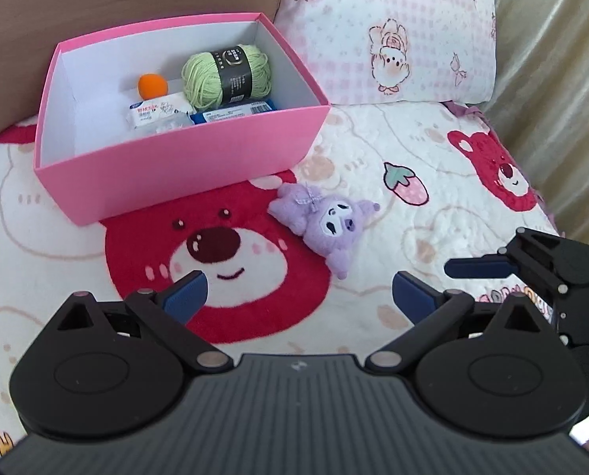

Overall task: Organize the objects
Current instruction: 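Move the left tool down toward the purple plush toy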

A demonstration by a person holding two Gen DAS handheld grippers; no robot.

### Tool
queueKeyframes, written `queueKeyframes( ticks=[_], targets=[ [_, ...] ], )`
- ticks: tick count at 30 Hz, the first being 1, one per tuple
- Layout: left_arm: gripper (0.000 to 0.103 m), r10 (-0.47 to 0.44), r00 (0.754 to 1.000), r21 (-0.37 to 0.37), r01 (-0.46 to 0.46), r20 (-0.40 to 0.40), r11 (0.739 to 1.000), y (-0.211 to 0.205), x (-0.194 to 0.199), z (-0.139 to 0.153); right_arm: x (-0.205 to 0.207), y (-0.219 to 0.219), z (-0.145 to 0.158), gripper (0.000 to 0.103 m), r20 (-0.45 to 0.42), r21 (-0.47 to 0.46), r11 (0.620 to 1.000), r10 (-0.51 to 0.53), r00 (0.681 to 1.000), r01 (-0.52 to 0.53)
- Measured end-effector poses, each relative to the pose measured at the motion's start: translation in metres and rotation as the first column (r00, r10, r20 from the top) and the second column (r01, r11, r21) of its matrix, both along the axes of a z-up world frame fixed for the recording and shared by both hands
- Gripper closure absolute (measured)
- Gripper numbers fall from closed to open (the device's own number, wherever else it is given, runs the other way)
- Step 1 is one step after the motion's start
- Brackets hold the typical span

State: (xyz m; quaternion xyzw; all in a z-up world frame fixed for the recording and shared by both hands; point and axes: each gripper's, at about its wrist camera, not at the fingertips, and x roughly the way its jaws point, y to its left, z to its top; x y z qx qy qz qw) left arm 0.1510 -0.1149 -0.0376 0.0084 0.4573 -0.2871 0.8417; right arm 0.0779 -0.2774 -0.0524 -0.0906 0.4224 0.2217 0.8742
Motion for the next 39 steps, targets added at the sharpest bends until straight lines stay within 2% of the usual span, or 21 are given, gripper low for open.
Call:
queueKeyframes(
  ticks=[3,8,12,18,20,22,24,27,30,33,36,39],
  targets=[
    [0.002,-0.013,1.0,0.001,0.013,0.003,1.0,-0.004,0.005,-0.006,0.006,-0.001,-0.005,0.005,0.019,-0.041,0.999,-0.004,1.0,0.005],
    [0.005,-0.053,0.998,0.017,0.054,-0.022,0.998,-0.017,0.018,-0.02,0.016,-0.008,0.003,0.009,-0.027,0.066,0.997,-0.043,0.999,0.044],
    [0.006,-0.079,0.996,-0.031,0.077,-0.044,0.997,-0.024,0.031,-0.034,0.023,-0.005,0.001,0.009,-0.008,0.049,0.997,-0.053,0.999,0.053],
    [0.006,-0.066,0.994,-0.08,0.059,-0.087,0.995,-0.033,0.058,-0.068,0.049,-0.013,-0.033,0.01,-0.007,0.026,0.994,-0.11,0.994,0.11],
    [0.007,-0.051,0.996,-0.086,0.045,-0.067,0.995,-0.034,0.064,-0.077,0.055,-0.016,-0.046,0.014,0.003,0.042,0.992,-0.118,0.993,0.118],
    [0.013,-0.04,0.998,-0.097,0.036,-0.046,0.995,-0.034,0.07,-0.084,0.059,-0.02,-0.053,0.022,0.01,0.09,0.989,-0.116,0.993,0.115],
    [0.018,-0.031,0.999,-0.116,0.027,-0.034,0.993,-0.035,0.076,-0.089,0.065,-0.024,-0.058,0.023,-0.014,0.133,0.983,-0.126,0.992,0.126],
    [0.026,-0.022,0.999,-0.155,0.017,-0.025,0.988,-0.037,0.084,-0.094,0.071,-0.026,-0.064,0.024,-0.016,0.131,0.981,-0.144,0.989,0.145],
    [0.027,-0.012,0.999,-0.191,0.006,-0.03,0.982,-0.041,0.09,-0.096,0.078,-0.029,-0.07,0.025,-0.022,0.114,0.978,-0.173,0.985,0.175],
    [0.03,0.043,0.997,-0.126,-0.051,-0.07,0.991,-0.051,0.102,-0.101,0.085,-0.036,-0.078,0.026,-0.035,0.118,0.971,-0.205,0.978,0.208],
    [0.031,0.058,0.995,-0.138,-0.069,-0.079,0.988,-0.05,0.107,-0.106,0.089,-0.043,-0.089,0.026,-0.031,0.097,0.961,-0.258,0.966,0.26],
    [0.041,0.049,0.997,-0.136,-0.056,-0.056,0.989,-0.053,0.104,-0.107,0.088,-0.048,-0.092,0.026,-0.029,0.127,0.958,-0.256,0.966,0.258]
  ],
)
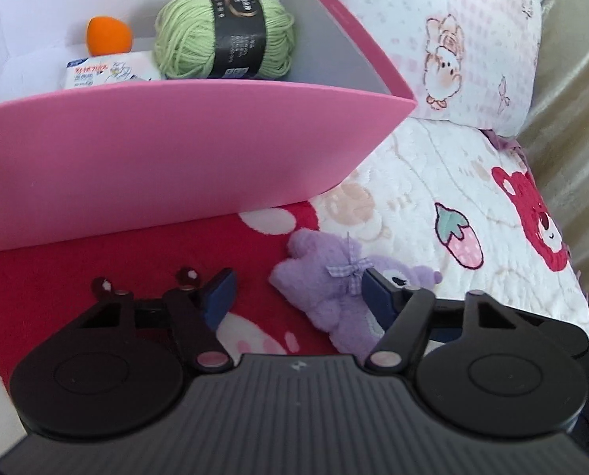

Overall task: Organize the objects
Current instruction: 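Move the left tool down toward the purple plush toy, then close the left tool on the purple plush toy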

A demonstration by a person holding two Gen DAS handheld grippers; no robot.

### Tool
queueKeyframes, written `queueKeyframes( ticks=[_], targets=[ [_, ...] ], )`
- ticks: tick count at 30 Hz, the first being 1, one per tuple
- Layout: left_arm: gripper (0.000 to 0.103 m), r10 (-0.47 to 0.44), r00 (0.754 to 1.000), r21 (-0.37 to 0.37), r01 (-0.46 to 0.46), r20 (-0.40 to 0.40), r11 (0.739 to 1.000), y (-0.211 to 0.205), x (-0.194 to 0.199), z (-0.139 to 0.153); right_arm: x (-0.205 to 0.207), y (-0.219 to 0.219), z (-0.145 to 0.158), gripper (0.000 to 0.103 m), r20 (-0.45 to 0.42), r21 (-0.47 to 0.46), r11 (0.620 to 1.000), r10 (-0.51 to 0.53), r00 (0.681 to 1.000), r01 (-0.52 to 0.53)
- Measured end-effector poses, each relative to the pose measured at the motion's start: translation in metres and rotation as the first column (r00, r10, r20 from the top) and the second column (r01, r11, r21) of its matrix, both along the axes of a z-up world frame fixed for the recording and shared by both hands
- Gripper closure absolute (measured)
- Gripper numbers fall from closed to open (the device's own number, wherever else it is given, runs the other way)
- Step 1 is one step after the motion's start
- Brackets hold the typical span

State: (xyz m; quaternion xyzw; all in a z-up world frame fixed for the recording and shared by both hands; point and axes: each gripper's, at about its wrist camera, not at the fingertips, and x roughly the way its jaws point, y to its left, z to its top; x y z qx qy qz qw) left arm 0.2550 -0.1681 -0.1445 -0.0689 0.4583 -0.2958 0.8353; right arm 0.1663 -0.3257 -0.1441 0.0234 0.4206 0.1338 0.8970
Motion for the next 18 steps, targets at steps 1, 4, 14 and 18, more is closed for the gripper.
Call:
queueKeyframes(
  ticks=[1,4,14,18],
  targets=[
    [0.046,-0.003,1.0,-0.011,0.003,-0.001,1.0,-0.001,0.0,0.0,-0.001,0.0,0.0,0.028,0.011,-0.001,1.0,0.012,1.0,-0.012],
    [0.054,-0.022,1.0,-0.06,0.022,0.001,0.998,-0.002,0.0,-0.001,0.0,0.002,0.001,0.043,0.006,0.006,0.999,0.049,0.999,-0.049],
    [0.056,-0.015,0.998,-0.002,0.015,0.055,1.0,-0.017,-0.006,0.009,-0.005,-0.02,-0.003,0.054,0.01,0.014,1.0,0.026,1.0,-0.026],
    [0.056,-0.004,1.0,-0.052,0.004,-0.004,0.999,-0.016,-0.004,0.004,-0.002,-0.023,0.0,0.054,0.032,-0.025,1.0,-0.005,0.999,0.006]
  ],
)
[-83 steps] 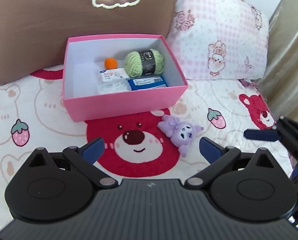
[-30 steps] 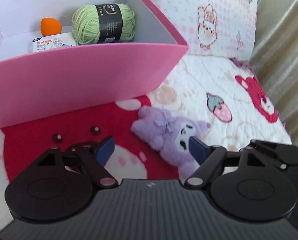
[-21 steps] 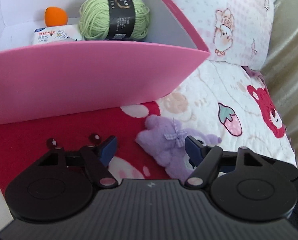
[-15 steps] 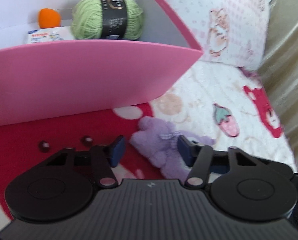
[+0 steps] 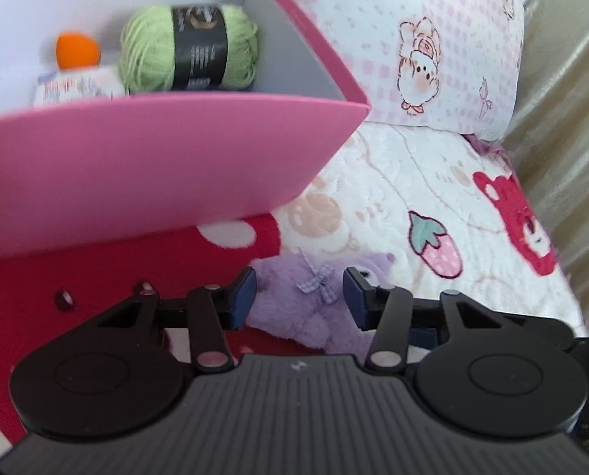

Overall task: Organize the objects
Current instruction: 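Close the left tool on the purple plush toy, then lift the purple plush toy with the left tool over the pink box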

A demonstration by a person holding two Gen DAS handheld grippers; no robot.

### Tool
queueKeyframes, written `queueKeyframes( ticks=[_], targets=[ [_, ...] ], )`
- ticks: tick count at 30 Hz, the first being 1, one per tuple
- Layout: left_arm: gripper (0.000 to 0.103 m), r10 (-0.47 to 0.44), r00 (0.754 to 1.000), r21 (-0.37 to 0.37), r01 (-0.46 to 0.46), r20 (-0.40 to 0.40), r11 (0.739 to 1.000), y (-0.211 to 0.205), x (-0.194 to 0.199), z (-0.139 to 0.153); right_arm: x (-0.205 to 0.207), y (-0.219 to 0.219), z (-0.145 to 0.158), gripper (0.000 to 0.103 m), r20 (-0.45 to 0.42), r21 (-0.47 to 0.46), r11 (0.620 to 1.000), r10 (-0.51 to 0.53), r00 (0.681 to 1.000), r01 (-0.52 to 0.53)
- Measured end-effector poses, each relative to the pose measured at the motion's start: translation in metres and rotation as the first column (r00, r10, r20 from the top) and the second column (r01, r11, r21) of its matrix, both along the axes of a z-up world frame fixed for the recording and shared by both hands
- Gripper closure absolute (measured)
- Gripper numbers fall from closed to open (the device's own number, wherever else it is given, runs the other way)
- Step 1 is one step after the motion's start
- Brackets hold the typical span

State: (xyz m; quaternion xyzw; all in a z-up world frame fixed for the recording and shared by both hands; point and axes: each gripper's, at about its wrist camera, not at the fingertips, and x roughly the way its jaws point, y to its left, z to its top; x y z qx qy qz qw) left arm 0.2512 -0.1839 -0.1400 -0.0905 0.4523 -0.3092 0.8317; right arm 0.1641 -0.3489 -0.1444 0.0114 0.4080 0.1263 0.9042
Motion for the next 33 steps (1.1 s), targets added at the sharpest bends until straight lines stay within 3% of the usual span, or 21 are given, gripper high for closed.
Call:
queueKeyframes(
  ticks=[2,4,8,11,13,16,20,23,33],
  targets=[
    [0.056,0.027,0.996,-0.063,-0.032,-0.079,0.998,0.006,0.002,-0.004,0.005,-0.007,-0.002,0.054,-0.019,-0.001,0.998,-0.062,0.998,0.062],
    [0.056,0.037,0.993,-0.089,-0.047,-0.111,0.995,0.008,0.002,-0.005,0.008,-0.016,-0.003,0.054,-0.04,0.034,0.994,-0.099,0.994,0.1],
    [0.056,0.047,0.989,-0.086,-0.059,-0.14,0.995,0.007,0.001,-0.006,0.004,-0.015,0.004,0.054,-0.034,0.049,0.998,-0.041,0.999,0.042],
    [0.057,0.055,0.971,-0.185,-0.099,-0.231,0.978,0.016,0.006,-0.013,0.003,-0.019,0.012,0.054,-0.061,0.138,0.99,0.011,0.998,-0.003],
    [0.057,0.06,0.972,-0.174,-0.101,-0.229,0.98,0.017,0.005,-0.013,0.003,-0.021,0.016,0.055,-0.066,0.171,0.985,0.009,0.998,0.003],
    [0.057,0.054,0.961,-0.18,-0.106,-0.27,0.978,0.018,0.006,-0.016,0.01,-0.023,0.014,0.055,-0.075,0.138,0.99,-0.018,0.997,0.029],
    [0.057,0.072,0.962,-0.103,-0.102,-0.263,0.989,0.012,0.003,-0.019,0.018,-0.022,0.008,0.056,-0.084,0.127,0.992,0.002,0.996,0.008],
    [0.056,0.07,0.954,-0.155,-0.12,-0.292,0.981,0.013,0.0,-0.024,0.02,-0.014,0.006,0.059,-0.075,0.037,0.998,0.051,0.996,-0.049],
    [0.059,0.078,0.981,-0.062,-0.09,-0.18,0.994,-0.002,-0.016,-0.015,0.018,-0.007,0.003,0.06,-0.044,-0.007,0.998,0.066,0.997,-0.066]
  ],
)
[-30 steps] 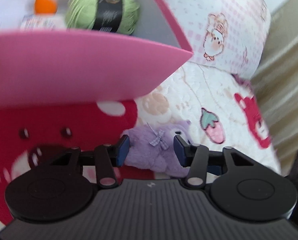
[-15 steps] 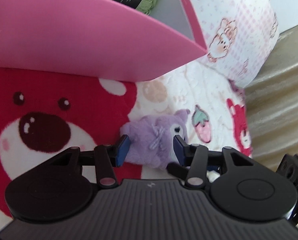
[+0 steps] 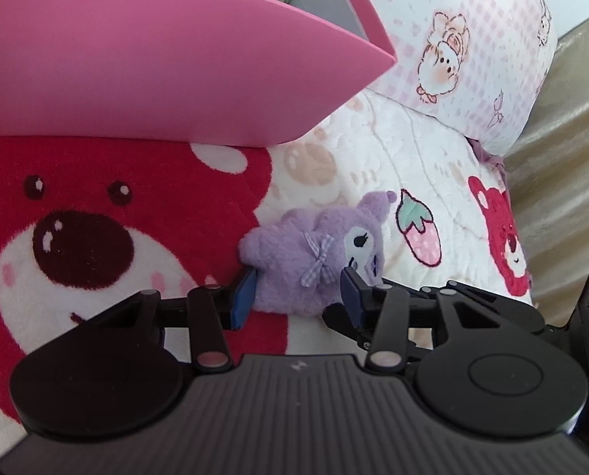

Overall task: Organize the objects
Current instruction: 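Lift the purple plush toy with the left tool over the pink box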

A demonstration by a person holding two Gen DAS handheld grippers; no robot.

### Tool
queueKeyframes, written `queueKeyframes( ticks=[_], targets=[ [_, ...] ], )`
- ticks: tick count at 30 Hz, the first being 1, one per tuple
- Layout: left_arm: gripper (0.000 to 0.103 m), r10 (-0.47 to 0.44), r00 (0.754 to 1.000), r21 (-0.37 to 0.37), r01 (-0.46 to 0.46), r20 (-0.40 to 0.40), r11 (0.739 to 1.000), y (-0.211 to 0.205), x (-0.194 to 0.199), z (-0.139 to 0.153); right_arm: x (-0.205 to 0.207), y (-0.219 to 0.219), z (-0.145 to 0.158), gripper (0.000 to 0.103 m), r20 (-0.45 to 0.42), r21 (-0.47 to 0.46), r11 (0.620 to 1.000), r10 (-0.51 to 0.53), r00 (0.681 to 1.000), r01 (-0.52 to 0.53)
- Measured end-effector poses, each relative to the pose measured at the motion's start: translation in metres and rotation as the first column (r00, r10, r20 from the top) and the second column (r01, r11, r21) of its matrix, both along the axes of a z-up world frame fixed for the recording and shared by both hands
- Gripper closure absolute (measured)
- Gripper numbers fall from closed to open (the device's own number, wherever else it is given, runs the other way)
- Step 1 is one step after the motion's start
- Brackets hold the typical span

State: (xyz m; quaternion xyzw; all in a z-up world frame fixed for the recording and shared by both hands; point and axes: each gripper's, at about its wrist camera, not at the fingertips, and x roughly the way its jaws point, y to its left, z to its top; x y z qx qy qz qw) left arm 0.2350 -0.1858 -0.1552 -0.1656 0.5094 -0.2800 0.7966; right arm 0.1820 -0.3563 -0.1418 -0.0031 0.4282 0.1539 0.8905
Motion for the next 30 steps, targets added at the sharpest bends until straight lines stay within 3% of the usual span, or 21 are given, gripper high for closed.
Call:
queueKeyframes(
  ticks=[6,11,22,30],
  targets=[
    [0.06,-0.001,0.999,0.027,0.0,0.046,1.0,0.002,-0.019,0.022,-0.014,0.015,0.012,0.06,0.056,-0.067,0.997,0.033,0.998,-0.029],
    [0.06,0.017,0.997,0.059,-0.022,0.075,0.998,0.016,-0.037,0.044,-0.025,0.025,0.023,0.06,0.044,-0.025,0.998,0.058,0.997,-0.057],
    [0.059,0.031,0.992,0.161,-0.05,0.119,0.986,0.037,-0.069,0.072,-0.052,0.062,0.06,0.058,0.101,-0.104,0.984,0.156,0.983,-0.146],
    [0.059,0.045,0.988,0.18,-0.072,0.151,0.981,0.054,-0.082,0.102,-0.061,0.073,0.085,0.056,0.121,-0.079,0.981,0.186,0.975,-0.178]
  ],
)
